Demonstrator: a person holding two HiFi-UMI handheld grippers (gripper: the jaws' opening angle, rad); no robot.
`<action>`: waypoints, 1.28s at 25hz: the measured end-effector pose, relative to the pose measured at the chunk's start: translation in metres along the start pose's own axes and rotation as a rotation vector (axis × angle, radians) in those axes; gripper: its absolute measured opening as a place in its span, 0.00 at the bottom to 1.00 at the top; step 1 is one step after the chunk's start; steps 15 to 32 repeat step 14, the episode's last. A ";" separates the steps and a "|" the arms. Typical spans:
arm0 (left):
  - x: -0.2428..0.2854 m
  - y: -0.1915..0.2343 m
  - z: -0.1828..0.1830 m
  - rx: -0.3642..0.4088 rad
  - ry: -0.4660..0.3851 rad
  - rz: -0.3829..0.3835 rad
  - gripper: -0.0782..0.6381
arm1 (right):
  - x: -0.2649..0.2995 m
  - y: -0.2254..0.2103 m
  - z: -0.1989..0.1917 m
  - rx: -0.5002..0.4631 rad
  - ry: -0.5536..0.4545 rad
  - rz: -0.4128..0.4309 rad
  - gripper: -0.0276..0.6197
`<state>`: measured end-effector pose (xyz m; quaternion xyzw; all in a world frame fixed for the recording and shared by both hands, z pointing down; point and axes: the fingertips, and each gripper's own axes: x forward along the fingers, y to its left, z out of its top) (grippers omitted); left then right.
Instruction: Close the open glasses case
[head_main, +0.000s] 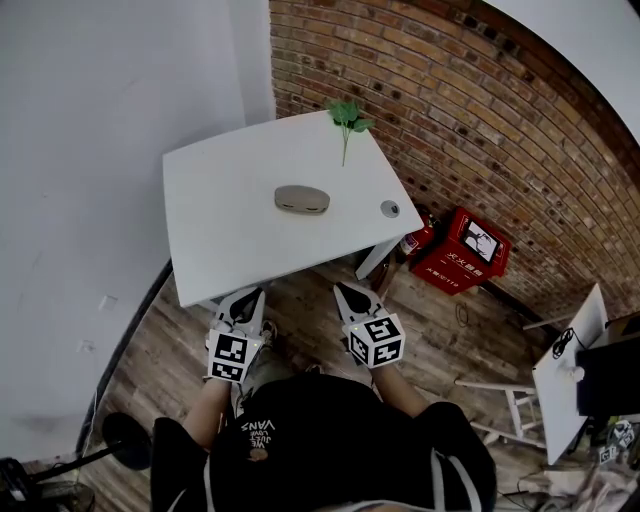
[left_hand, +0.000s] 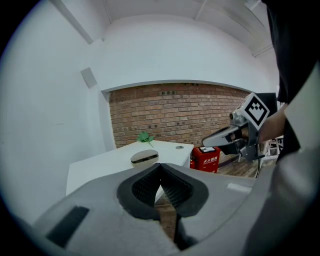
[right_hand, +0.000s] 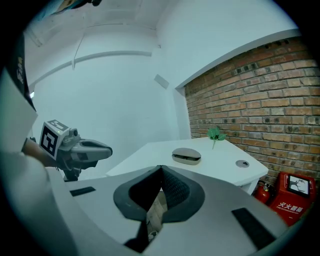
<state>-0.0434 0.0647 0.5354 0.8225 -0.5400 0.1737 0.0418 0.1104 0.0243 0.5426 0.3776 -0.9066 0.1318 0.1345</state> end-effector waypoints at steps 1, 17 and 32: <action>0.001 -0.001 -0.001 0.000 0.002 0.000 0.12 | -0.001 0.000 -0.001 -0.002 0.002 0.000 0.04; 0.007 -0.002 0.005 0.000 0.004 0.006 0.12 | 0.001 -0.005 -0.001 -0.002 0.013 -0.003 0.04; 0.007 -0.002 0.005 0.000 0.004 0.006 0.12 | 0.001 -0.005 -0.001 -0.002 0.013 -0.003 0.04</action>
